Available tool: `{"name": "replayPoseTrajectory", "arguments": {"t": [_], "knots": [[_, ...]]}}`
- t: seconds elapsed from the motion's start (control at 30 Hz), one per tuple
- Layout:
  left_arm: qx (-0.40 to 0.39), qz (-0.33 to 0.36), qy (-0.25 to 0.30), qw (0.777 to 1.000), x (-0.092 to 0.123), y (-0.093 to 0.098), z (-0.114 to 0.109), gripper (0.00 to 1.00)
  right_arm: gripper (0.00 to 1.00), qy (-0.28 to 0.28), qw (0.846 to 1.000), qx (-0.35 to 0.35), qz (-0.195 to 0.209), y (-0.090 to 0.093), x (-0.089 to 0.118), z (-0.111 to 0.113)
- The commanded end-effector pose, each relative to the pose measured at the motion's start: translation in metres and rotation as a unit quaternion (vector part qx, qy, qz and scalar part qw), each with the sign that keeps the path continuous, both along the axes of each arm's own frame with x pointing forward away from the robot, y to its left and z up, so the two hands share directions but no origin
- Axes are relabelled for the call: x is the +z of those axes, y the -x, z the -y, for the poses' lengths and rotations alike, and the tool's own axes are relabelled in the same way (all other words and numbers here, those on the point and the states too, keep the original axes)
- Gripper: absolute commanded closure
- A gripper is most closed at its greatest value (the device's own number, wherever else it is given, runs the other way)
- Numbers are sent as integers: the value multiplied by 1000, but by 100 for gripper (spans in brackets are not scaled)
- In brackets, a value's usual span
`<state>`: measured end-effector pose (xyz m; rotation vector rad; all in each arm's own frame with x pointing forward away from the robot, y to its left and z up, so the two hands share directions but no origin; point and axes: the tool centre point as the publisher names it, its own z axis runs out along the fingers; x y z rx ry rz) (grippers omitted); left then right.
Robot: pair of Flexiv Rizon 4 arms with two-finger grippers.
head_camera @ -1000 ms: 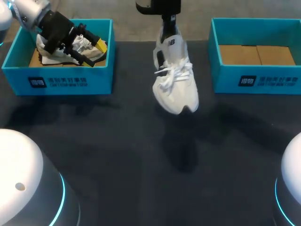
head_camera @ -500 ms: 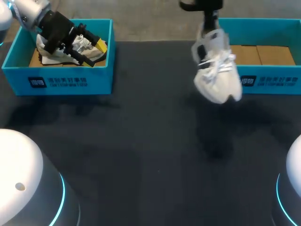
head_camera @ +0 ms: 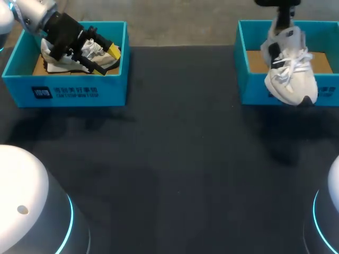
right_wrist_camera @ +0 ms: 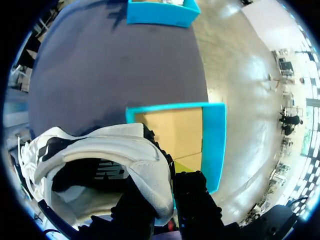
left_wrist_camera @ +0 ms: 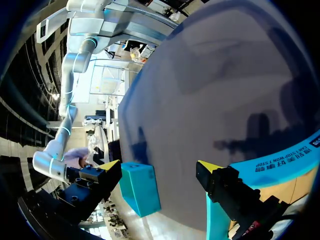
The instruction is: Take the shoe out of the shoebox, open the shoe tongue, remove and reinsert the insole, then place the shoe into the shoebox
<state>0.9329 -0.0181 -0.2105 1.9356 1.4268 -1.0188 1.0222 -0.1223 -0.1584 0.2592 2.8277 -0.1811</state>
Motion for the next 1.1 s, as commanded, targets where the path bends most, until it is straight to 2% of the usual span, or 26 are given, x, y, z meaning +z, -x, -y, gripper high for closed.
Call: {"name": "replayPoseTrajectory", "arguments": {"t": [0.03, 0.57, 0.87, 1.1], "knots": [[-1, 1, -2, 1000, 1, 0, 0, 0, 100, -31, 1000, -1, 3, -2, 0, 14], [-1, 1, -2, 1000, 1, 0, 0, 0, 100, -31, 1000, -1, 3, -2, 0, 14], [-1, 1, -2, 1000, 1, 0, 0, 0, 100, -44, 999, -14, 13, -41, -5, 90], [-1, 1, -2, 1000, 1, 0, 0, 0, 100, -23, 999, -29, 26, -55, -10, 138]]}}
